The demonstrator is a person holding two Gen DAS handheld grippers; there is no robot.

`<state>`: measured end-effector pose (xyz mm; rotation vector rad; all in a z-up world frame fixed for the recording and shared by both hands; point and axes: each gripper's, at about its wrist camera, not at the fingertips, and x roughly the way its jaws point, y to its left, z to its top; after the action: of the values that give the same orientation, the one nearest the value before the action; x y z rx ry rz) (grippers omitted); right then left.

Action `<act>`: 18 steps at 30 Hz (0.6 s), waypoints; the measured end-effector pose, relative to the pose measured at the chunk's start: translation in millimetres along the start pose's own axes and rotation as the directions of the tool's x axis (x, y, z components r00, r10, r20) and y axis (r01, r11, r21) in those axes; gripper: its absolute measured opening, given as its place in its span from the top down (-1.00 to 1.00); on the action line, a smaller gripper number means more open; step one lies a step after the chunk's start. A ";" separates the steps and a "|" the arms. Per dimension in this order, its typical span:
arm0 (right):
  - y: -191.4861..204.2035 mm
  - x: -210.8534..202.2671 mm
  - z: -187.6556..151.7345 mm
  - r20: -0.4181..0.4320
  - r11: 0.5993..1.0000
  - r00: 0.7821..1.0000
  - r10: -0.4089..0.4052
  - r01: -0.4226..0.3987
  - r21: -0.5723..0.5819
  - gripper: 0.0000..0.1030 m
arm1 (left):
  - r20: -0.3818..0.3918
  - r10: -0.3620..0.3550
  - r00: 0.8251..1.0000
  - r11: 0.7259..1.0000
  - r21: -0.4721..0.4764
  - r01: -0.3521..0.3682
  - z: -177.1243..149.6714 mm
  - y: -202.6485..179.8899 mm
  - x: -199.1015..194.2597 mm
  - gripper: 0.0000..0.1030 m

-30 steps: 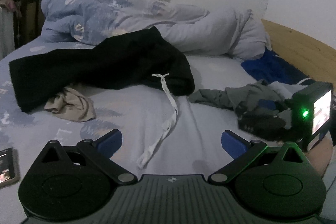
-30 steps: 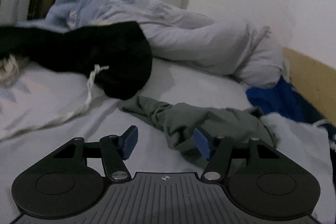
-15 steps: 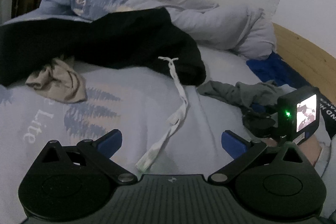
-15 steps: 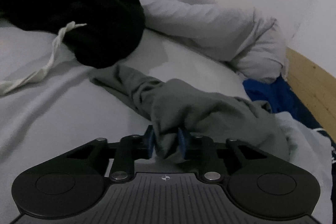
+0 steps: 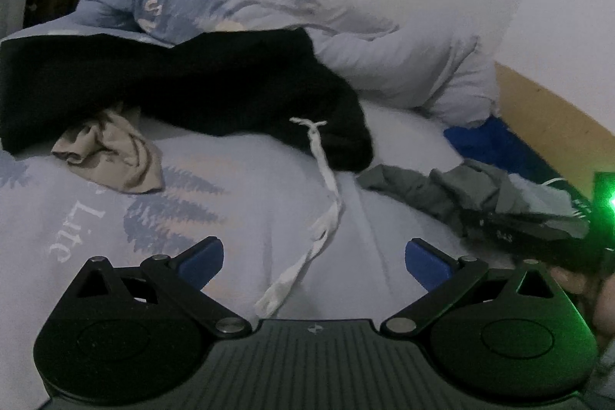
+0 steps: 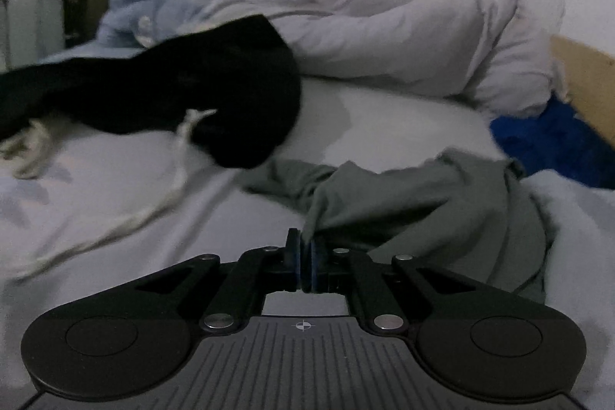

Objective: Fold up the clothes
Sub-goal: 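Close the right gripper on the grey-green t-shirt while the left gripper approaches it, then grasp the t-shirt with the left gripper beside the right gripper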

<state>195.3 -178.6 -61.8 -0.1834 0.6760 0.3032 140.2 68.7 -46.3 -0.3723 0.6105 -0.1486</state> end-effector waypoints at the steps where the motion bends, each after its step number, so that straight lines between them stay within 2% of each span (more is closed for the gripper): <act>1: 0.9 -8.0 -1.1 -0.006 1.000 1.000 0.018 -0.018 0.003 0.89 | -0.004 -0.022 1.000 1.000 -0.002 0.021 0.0 0.3 1.0 -1.00; 5: 5.2 -35.0 -8.5 -0.034 0.994 0.994 0.105 -0.105 0.014 0.89 | -0.020 -0.107 0.994 0.994 -0.012 0.107 -0.1 1.6 4.8 -1.00; 8: 14.8 -51.5 -17.0 -0.054 0.979 0.978 0.203 -0.203 0.009 0.89 | -0.034 -0.174 0.984 0.985 -0.026 0.173 0.0 2.6 9.0 -1.00; 14: 58.4 -87.6 -32.2 -0.092 0.945 0.941 0.326 -0.328 -0.011 0.89 | -0.078 -0.288 0.955 0.953 -0.122 0.277 -1.7 8.0 34.9 -1.00; 18: 70.7 -106.1 -40.7 -0.103 0.927 0.922 0.372 -0.374 0.008 0.89 | -0.128 -0.351 0.928 0.927 -0.187 0.325 -6.5 11.2 58.1 -1.00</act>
<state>69.5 -145.6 -30.1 -0.0802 0.8116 0.6687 183.9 62.9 -86.3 -0.6285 0.7151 -0.4666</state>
